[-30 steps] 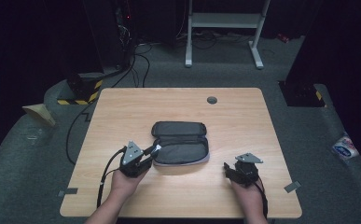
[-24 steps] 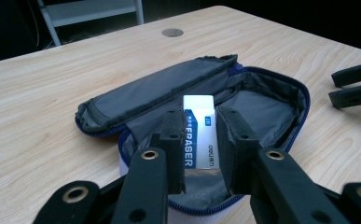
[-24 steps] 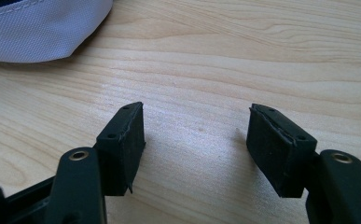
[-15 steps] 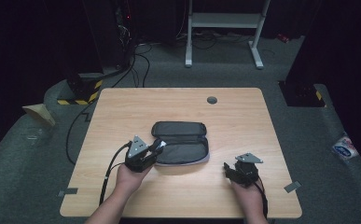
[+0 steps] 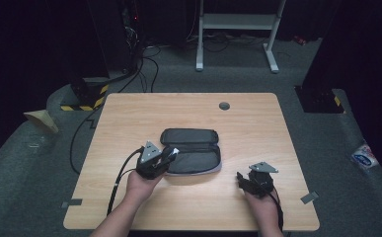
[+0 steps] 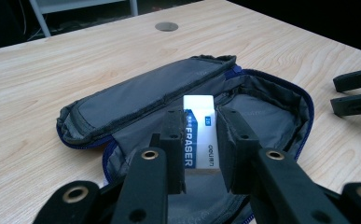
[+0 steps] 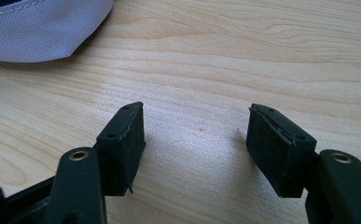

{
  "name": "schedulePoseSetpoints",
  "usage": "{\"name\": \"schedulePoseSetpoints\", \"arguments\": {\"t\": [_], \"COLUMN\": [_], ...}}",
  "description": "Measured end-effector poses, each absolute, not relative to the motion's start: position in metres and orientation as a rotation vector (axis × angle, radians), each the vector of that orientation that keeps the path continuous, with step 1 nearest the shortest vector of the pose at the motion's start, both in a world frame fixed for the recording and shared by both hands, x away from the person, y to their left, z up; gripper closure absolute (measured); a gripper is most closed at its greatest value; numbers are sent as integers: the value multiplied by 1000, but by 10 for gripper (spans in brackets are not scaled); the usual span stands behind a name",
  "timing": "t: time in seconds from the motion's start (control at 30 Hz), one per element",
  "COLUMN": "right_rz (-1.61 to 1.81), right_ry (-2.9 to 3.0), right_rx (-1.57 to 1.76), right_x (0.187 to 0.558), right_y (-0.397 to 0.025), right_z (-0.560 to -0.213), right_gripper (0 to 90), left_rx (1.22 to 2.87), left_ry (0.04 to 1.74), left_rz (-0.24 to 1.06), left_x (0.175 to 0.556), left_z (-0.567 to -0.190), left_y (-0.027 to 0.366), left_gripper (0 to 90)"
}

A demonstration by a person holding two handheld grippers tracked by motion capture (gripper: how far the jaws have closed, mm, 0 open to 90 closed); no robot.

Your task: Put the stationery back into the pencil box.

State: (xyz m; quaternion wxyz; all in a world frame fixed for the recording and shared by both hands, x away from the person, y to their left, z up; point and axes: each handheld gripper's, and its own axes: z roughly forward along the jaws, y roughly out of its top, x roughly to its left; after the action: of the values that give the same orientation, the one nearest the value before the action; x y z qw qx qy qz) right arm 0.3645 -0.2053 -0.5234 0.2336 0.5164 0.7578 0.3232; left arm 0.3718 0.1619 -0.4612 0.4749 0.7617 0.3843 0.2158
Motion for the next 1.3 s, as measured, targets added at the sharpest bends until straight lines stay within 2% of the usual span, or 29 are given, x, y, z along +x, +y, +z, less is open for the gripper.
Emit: {"name": "schedulePoseSetpoints", "arguments": {"t": [0.97,1.3], "right_rz": [887,886], "right_ry": [2080,2080], "right_rx": [1421,1421], "right_x": [364,364], "right_y": [-205,-205], "right_z": [-523,-523], "right_gripper": [369,369], "left_rx": [1977,2023], "left_ry": [1002,1006], "left_rz": [461,500], "left_x": [386,386], "left_z": [-483,-492], "left_y": [157,155], "left_gripper": [731,730]}}
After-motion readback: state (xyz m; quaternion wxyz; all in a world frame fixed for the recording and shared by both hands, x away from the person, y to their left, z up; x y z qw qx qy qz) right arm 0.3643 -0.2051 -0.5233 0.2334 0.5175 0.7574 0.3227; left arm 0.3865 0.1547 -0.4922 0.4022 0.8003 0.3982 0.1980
